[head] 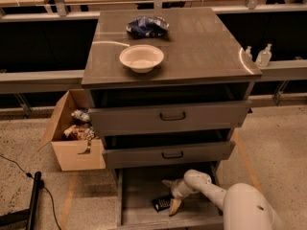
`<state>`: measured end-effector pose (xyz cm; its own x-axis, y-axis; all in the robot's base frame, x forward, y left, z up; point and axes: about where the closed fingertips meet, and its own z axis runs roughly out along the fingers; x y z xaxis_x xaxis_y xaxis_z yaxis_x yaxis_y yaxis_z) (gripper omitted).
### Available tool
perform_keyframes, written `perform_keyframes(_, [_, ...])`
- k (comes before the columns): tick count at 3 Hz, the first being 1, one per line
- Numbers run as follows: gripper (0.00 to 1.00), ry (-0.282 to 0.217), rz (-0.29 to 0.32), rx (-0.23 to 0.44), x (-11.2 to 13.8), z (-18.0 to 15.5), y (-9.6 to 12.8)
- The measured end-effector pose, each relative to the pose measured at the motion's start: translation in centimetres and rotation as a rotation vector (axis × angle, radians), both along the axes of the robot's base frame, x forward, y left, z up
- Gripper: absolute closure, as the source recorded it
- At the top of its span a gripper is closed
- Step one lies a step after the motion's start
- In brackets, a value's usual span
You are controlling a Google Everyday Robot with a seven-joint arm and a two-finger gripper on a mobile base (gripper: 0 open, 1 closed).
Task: Pick rxbar chocolate from bottom drawer and place on counter
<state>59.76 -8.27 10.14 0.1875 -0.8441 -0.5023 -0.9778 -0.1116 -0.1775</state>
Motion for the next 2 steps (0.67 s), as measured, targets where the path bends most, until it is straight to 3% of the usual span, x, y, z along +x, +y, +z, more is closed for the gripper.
perform_keyframes(2, [0.64,0.011,0.007,-0.012,-0.14,0.26,0.04])
